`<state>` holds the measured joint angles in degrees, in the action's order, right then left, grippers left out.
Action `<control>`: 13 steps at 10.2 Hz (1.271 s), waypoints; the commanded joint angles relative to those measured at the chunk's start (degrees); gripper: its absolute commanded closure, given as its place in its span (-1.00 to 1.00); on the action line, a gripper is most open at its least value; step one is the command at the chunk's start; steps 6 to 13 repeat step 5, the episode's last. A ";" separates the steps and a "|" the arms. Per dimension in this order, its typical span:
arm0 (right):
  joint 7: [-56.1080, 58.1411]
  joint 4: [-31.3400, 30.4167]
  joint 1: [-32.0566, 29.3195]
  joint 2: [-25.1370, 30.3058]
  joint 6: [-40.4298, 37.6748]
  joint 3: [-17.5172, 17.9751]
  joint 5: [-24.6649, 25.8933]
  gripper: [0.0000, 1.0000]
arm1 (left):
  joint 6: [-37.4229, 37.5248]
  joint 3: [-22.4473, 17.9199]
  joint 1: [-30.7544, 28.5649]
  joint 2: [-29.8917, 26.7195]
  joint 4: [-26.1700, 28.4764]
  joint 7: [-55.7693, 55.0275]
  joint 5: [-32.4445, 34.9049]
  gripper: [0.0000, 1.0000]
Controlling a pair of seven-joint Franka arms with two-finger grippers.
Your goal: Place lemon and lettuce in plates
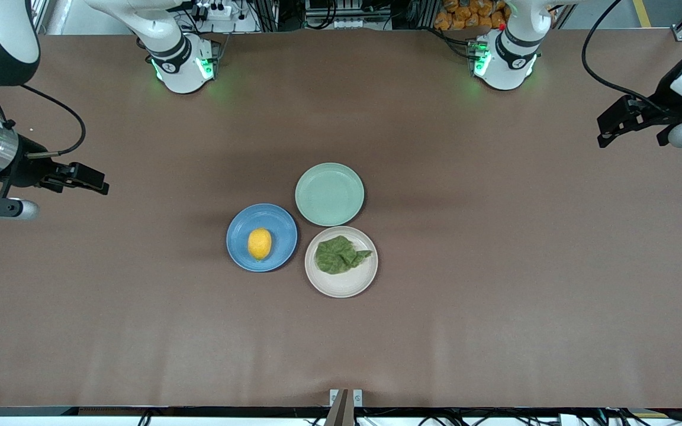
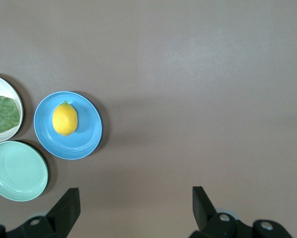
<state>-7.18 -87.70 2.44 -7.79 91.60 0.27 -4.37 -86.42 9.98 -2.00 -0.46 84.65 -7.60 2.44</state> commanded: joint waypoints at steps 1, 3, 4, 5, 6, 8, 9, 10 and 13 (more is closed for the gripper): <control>0.85 0.15 -0.25 1.38 0.25 1.04 2.17 -1.00 | 1.33 0.39 -1.16 -0.68 0.51 2.76 -1.20 -1.00; 0.85 -0.02 -0.33 1.73 -0.28 0.96 2.09 -1.00 | 1.34 0.39 -1.07 -0.59 0.51 1.63 -1.21 -1.00; 0.85 0.07 -0.25 1.90 -0.36 0.96 2.09 -1.00 | 1.34 0.39 -1.07 -0.51 0.42 1.54 -1.21 -1.00; 1.03 -0.19 -0.33 2.69 -0.45 0.87 2.09 -1.00 | 1.25 0.39 -1.07 -0.42 0.34 1.36 -1.21 -1.00; 1.03 -0.19 -0.33 2.69 -0.45 0.87 2.09 -1.00 | 1.25 0.39 -1.07 -0.42 0.34 1.36 -1.21 -1.00; 1.03 -0.19 -0.33 2.69 -0.45 0.87 2.09 -1.00 | 1.25 0.39 -1.07 -0.42 0.34 1.36 -1.21 -1.00; 1.03 -0.19 -0.33 2.69 -0.45 0.87 2.09 -1.00 | 1.25 0.39 -1.07 -0.42 0.34 1.36 -1.21 -1.00; 1.03 -0.19 -0.33 2.69 -0.45 0.87 2.09 -1.00 | 1.25 0.39 -1.07 -0.42 0.34 1.36 -1.21 -1.00; 1.03 -0.19 -0.33 2.69 -0.45 0.87 2.09 -1.00 | 1.25 0.39 -1.07 -0.42 0.34 1.36 -1.21 -1.00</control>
